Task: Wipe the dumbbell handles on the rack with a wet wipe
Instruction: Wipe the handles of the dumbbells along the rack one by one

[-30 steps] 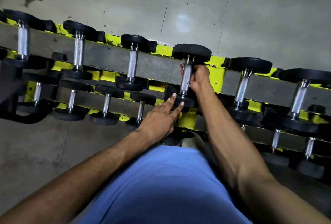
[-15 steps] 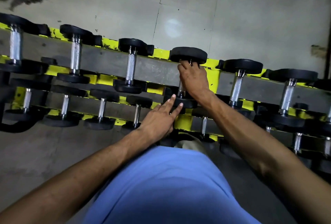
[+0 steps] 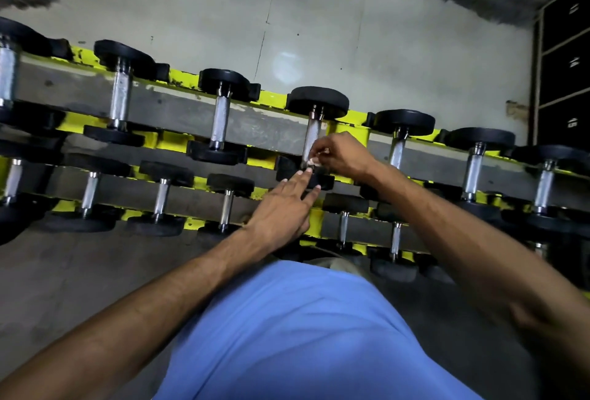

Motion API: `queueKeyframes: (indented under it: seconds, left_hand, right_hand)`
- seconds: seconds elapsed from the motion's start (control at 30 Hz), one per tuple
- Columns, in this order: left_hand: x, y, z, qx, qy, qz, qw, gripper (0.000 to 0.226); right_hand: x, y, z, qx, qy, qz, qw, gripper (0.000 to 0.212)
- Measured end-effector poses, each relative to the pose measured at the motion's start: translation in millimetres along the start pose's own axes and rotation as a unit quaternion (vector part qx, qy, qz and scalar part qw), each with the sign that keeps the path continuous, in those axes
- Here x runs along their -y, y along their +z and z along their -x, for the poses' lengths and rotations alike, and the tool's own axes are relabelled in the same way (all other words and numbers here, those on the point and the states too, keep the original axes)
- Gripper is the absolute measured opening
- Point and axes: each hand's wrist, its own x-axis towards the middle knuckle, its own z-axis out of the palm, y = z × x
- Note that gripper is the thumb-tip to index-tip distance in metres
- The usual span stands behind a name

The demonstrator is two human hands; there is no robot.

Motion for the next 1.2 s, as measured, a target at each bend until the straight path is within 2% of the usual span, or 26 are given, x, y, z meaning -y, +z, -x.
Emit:
queueKeyframes:
  seconds: [0.1,0.17,0.3,0.37,0.47,0.53,0.6,0.7,0.8,0.87,0.97,1.03,1.13,1.2]
  left_hand:
    - [-13,-6,-9,-0.010,0.023,0.002,1.000,0.069]
    - [-25,-8,-16,-0.013,0.041,-0.002,0.999,0.069]
    - [-46,-4,-36,-0.013,0.063,-0.011,0.998,0.070]
    - [-62,1,-49,-0.013,0.065,-0.009,0.998,0.071]
    - [-89,9,-70,-0.006,0.060,-0.010,0.998,0.075]
    - [-109,14,-83,-0.010,0.051,-0.017,0.999,0.079]
    - [-131,23,-94,-0.003,0.034,-0.006,0.999,0.082]
    - [-157,38,-106,0.013,0.011,-0.014,1.000,0.084]
    - [-174,51,-110,0.023,-0.035,-0.023,0.999,0.086]
    - [-185,56,-107,0.023,-0.060,-0.020,0.998,0.084]
    - [-198,55,-105,0.021,-0.085,-0.021,0.996,0.082]
    - [-205,50,-107,0.014,-0.099,-0.023,0.995,0.083]
    - [-212,48,-106,0.012,-0.112,-0.028,0.993,0.085]
    - [-216,50,-106,0.015,-0.119,-0.030,0.992,0.087]
  right_hand:
    - [-19,-15,24,-0.029,0.058,-0.082,0.995,0.003]
    - [-35,-22,41,-0.058,0.070,-0.089,0.992,0.006]
    - [-67,-30,69,-0.115,0.087,-0.023,0.989,0.003]
    - [-83,-29,82,-0.125,0.093,0.031,0.987,0.010]
    - [-111,-18,97,-0.054,0.097,0.107,0.988,0.010]
    - [-128,-13,105,0.020,0.080,0.140,0.987,0.006]
    - [-142,-17,110,0.045,0.035,0.164,0.985,0.006]
    - [-161,-33,102,-0.029,-0.016,0.214,0.976,0.016]
    - [-182,-39,97,-0.145,0.012,0.170,0.975,0.030]
    - [-186,-23,108,-0.102,-0.024,0.131,0.986,0.023]
    - [-182,-13,119,0.038,-0.119,0.142,0.982,0.017]
    - [-186,-30,104,0.011,-0.118,0.152,0.981,0.018]
    - [-195,-42,90,-0.092,-0.065,0.124,0.986,0.022]
    - [-190,-26,100,-0.075,-0.079,0.117,0.987,0.016]
